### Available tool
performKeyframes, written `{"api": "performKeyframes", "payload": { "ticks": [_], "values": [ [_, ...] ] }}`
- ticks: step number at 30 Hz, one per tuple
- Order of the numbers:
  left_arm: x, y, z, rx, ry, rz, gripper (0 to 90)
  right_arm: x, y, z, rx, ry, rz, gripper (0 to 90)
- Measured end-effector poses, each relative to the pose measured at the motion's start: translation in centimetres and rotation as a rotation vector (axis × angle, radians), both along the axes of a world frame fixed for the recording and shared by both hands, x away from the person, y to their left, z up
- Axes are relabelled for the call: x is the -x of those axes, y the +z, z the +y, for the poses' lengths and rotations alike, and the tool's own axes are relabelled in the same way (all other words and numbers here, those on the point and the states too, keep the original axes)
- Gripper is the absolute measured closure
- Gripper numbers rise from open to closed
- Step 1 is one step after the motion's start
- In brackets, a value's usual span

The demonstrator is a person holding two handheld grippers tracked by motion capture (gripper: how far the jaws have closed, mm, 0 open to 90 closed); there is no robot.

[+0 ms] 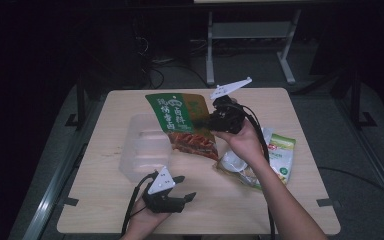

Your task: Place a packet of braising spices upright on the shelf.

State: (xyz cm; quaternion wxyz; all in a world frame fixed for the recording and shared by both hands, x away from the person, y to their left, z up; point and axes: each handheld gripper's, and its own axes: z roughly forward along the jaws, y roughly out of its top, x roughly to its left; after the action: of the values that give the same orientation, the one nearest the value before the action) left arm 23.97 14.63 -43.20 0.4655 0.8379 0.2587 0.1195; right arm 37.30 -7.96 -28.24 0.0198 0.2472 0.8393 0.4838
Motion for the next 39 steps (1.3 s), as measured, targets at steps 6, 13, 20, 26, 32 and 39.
{"api": "performKeyframes", "payload": {
  "ticks": [6,13,20,26,32,39],
  "values": [
    [0.0,0.0,0.1,-0.001,-0.007,-0.004,35.2,-1.2,0.5,1.1,-0.005,0.013,-0.007,89.9],
    [0.0,0.0,0.0,0.001,-0.012,-0.009,35.1,-2.8,0.9,2.5,-0.017,0.02,-0.008,89.9],
    [0.0,0.0,0.0,-0.008,-0.012,-0.02,34.9,-4.2,0.8,4.0,-0.023,0.027,-0.006,89.8],
    [-0.1,0.0,0.2,0.012,-0.005,-0.017,34.8,-5.3,1.0,5.4,-0.023,0.032,-0.007,89.9],
    [-0.1,0.2,0.4,0.0,-0.009,-0.025,34.8,-6.5,1.2,7.3,-0.034,0.034,-0.013,89.8],
    [-0.1,0.2,0.5,-0.005,-0.01,-0.034,34.7,-7.5,0.7,8.8,-0.044,0.038,-0.012,89.8]
  ]
}}
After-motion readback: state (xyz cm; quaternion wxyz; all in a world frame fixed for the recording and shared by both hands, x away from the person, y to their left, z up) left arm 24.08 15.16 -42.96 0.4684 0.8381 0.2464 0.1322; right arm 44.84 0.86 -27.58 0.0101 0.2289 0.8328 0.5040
